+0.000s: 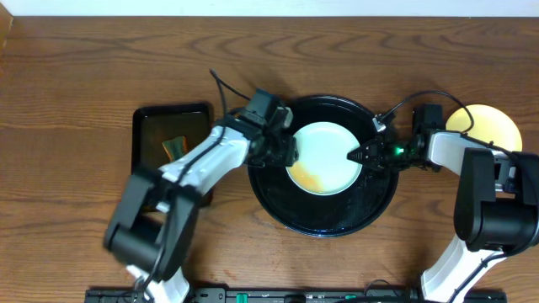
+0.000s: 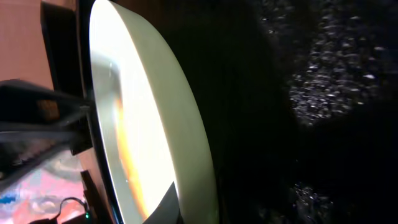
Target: Clean dirty plates on tray and stack at the side
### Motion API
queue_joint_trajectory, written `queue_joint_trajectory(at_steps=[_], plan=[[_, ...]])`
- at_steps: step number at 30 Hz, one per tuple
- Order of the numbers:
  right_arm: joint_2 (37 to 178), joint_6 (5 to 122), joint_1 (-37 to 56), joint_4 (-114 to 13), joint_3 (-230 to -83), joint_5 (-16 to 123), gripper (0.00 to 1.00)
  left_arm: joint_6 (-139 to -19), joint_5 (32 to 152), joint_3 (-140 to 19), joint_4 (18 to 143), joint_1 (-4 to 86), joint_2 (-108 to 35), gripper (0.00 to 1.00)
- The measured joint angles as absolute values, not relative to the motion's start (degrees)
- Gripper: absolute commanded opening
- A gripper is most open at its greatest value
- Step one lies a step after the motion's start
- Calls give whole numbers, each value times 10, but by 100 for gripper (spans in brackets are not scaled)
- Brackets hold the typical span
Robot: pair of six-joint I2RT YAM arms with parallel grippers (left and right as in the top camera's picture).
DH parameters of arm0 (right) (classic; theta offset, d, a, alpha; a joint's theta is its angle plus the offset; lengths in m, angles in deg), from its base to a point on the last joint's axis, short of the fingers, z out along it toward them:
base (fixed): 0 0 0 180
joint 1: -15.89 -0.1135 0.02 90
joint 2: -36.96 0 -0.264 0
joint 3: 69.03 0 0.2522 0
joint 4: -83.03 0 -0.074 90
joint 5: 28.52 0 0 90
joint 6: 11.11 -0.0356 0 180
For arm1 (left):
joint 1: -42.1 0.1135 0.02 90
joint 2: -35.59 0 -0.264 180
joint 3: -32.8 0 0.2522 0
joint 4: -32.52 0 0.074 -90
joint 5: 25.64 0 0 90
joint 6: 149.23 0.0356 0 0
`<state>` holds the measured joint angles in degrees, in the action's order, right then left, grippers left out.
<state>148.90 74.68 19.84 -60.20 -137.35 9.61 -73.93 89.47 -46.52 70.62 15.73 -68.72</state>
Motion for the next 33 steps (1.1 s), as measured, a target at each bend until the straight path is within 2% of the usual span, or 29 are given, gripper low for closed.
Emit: queue_joint_trajectory(at_steps=[9, 20, 26, 33], plan=[[1447, 716, 189, -601, -1374, 133, 1, -740, 895, -466, 810, 255, -535, 58], [1358, 708, 134, -588, -1386, 259, 1, -724, 893, -466, 900, 385, -479, 58], [1225, 720, 83, -545, -1387, 395, 1, -723, 893, -466, 911, 428, -478, 58], [1136, 722, -60, -504, -1391, 613, 1, -723, 893, -466, 911, 429, -478, 58]])
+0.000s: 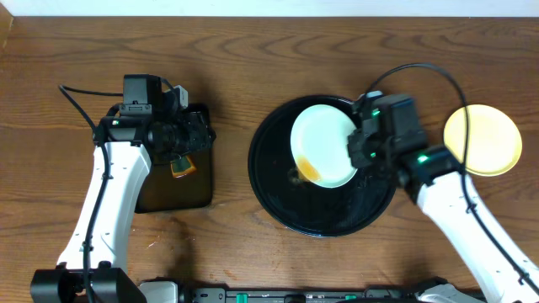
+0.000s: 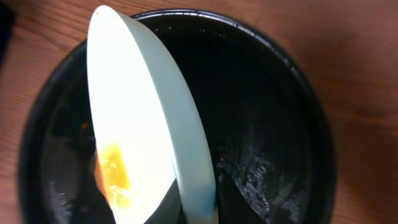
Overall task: Clean dirty plates on tray and stack at the side
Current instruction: 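Flip the pale green plate over the round tray with the right gripper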
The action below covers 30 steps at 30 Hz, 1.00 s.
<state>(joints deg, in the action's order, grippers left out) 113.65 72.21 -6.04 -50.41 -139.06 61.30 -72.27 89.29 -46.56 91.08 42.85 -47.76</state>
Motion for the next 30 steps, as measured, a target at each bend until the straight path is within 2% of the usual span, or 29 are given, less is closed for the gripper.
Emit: queue_joint_trajectory(at_steps=[6, 14, 30], plan=[[1134, 724, -172, -500, -1391, 755, 1, -723, 893, -466, 916, 429, -478, 58], [1106, 726, -265, -498, -1391, 887, 1, -714, 880, -466, 928, 429, -478, 58], [1047, 810, -360, -514, -1391, 1047, 1, -712, 880, -466, 930, 429, -478, 58]])
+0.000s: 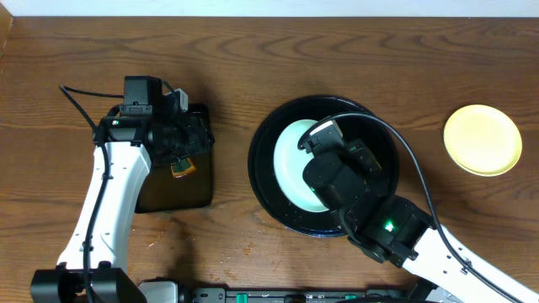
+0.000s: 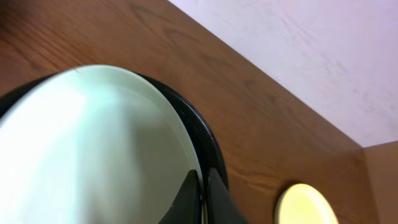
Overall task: Clean dirty plates on tray and stack at the side
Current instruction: 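Flip the pale green plate over the round tray with the right gripper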
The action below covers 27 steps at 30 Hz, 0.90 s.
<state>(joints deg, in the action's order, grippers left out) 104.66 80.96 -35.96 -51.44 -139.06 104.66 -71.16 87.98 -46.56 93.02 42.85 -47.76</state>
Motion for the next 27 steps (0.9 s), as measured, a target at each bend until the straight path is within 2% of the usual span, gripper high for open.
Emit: queue_joint_trajectory(at_steps=[13, 27], plan=[[1050, 837, -328, -531, -1391, 1089, 1, -712, 880, -466, 930, 429, -478, 58], [1060, 1058, -370, -584, -1391, 1142, 1, -712, 880, -466, 930, 429, -478, 58]])
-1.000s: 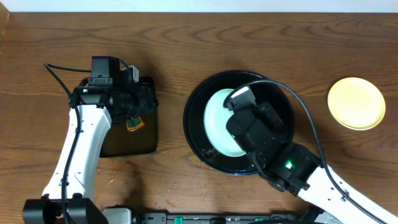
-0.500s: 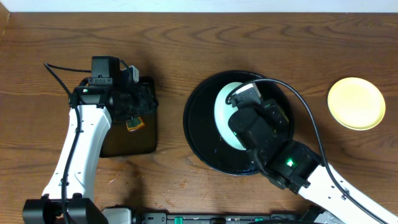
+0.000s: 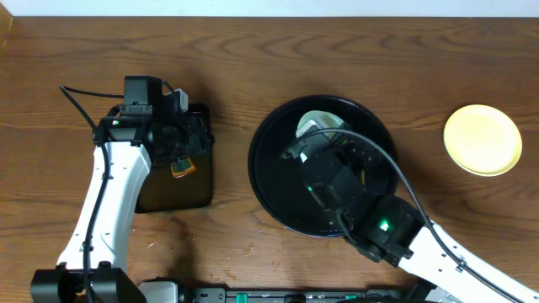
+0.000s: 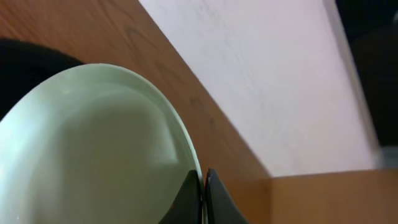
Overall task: Clean dirty plates on tray and stack at the side
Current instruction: 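Flip the pale green plate over the round tray with the right gripper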
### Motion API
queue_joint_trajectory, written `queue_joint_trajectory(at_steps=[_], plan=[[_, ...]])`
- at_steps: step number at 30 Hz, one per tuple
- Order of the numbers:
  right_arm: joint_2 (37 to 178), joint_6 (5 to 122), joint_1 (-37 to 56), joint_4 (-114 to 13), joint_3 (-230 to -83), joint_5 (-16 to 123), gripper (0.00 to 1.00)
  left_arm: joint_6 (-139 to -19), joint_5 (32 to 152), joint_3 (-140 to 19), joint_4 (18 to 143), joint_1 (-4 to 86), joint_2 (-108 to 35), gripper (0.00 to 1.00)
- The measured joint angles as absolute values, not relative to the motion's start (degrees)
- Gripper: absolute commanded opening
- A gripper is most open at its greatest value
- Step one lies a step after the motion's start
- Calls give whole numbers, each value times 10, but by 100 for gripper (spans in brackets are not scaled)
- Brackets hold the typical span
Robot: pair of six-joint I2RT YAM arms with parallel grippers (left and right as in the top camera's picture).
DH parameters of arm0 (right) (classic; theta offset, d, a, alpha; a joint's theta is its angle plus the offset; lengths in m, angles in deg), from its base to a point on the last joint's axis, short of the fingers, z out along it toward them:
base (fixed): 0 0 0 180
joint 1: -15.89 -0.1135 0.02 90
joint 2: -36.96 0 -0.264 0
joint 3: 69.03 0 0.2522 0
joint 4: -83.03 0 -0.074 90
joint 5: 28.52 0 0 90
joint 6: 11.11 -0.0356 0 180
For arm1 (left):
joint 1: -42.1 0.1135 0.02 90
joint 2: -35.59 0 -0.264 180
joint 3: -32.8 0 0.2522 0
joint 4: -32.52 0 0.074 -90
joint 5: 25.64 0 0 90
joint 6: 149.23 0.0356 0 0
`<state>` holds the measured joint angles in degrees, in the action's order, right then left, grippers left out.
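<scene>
My right gripper (image 4: 203, 186) is shut on the rim of a pale green plate (image 4: 93, 149), held tilted above the round black tray (image 3: 269, 181). No stain shows on the plate face in the right wrist view. In the overhead view only a sliver of the plate (image 3: 315, 124) shows past my raised right arm. A yellow plate (image 3: 482, 140) lies on the table at the right. My left gripper (image 3: 184, 151) hangs over the small black dish (image 3: 160, 194) by an orange-yellow sponge (image 3: 180, 167); its jaws are too dark to read.
The round black tray has a wet, speckled floor. The small black dish sits left of it. A pale wall (image 4: 261, 74) runs behind the table's far edge, with a wooden panel (image 4: 323, 199) at the right.
My right arm has risen and tipped further, so the plate is mostly hidden under it in the overhead view and the wall fills more of the wrist view. The left arm has not moved.
First both grippers were at the green plate lying in the round tray, an orange stain on it. Then the left gripper was back over the small dish while the right held the plate on edge. Since then the right has held it higher and tilted.
</scene>
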<state>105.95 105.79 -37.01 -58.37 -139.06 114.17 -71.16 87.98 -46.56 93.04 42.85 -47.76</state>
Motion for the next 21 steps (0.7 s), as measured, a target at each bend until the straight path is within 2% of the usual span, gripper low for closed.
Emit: queue_joint_trajectory(at_steps=[9, 21], plan=[[1091, 1142, -390, -616, -1391, 1178, 1, -712, 880, -466, 931, 429, -478, 58], [1098, 1177, -407, -640, -1391, 1202, 1, -712, 880, -466, 931, 429, -478, 58]])
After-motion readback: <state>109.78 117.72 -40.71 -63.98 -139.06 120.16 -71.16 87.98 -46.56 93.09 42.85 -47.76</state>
